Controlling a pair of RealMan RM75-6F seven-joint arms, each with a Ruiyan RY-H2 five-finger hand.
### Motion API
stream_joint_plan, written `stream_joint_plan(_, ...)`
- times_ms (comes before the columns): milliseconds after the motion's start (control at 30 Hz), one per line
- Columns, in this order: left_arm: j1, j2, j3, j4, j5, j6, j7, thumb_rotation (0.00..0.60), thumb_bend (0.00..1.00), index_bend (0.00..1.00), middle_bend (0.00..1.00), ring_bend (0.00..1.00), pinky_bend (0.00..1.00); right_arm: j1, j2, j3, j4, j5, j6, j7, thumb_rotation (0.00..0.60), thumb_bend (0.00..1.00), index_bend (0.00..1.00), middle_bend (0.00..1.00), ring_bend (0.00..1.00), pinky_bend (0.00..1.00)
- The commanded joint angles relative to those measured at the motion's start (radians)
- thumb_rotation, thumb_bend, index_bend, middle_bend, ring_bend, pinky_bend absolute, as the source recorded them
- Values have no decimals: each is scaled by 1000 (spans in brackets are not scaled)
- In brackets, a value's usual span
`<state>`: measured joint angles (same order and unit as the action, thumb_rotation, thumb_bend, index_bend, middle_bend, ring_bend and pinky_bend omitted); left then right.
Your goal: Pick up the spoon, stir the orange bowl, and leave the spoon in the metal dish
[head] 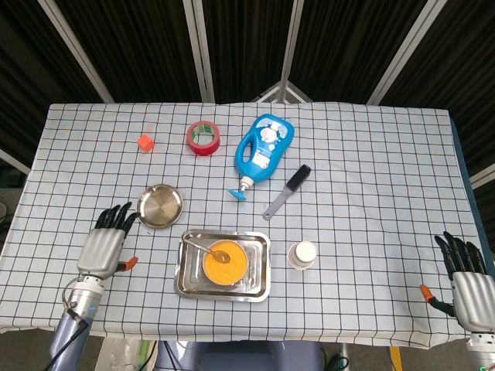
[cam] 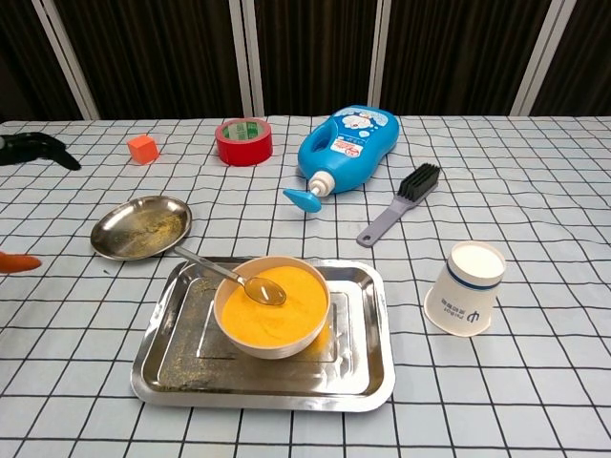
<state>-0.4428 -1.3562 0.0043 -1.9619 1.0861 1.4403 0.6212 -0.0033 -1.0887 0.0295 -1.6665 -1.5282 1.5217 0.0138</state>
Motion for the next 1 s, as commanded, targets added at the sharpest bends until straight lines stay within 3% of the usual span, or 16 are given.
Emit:
stream_joint_plan(33, 39, 46, 33, 70, 71, 5, -82, 600, 257, 99, 324, 348, 455, 0, 0, 0, -1, 0, -1, -2, 600, 312, 0, 0, 0, 0)
stream_joint_plan(67, 38, 46, 27, 76, 80, 4, -91, 600, 257, 121, 486, 513, 619, 0, 0, -1, -2, 0, -1, -4, 600, 312, 0, 0, 0, 0)
stream_joint_plan(167, 24, 44, 8, 73, 112, -15, -123, 600, 257, 249, 826, 845, 904, 0, -1, -1, -3, -1, 0, -8, 600, 311, 0, 0, 0, 0)
stream_joint_plan(267, 1, 45, -5, 60, 116, -51, -113, 600, 269, 384, 974, 974, 993, 0, -1, -1, -4, 3, -1, -7, 600, 312, 0, 0, 0, 0)
stream_joint_plan(400, -56, 45, -44, 31, 64, -124, -31, 600, 322, 439, 1000, 1000, 1000, 0, 2, -1, -5, 2, -1, -4, 600, 312, 0, 0, 0, 0)
stream_joint_plan(667, -224, 19, -143, -46, -163, -259, 217, 600, 436, 446, 1000, 1000, 1000, 1, 3, -2, -5, 1, -5, 0, 600, 312, 0, 0, 0, 0)
stream_joint_plan(1000, -384, -125, -159, -35, -384, -242, 494, 600, 469, 450, 1000, 1000, 1000, 2, 6, -3, -10, 4, -11, 8, 600, 312, 0, 0, 0, 0)
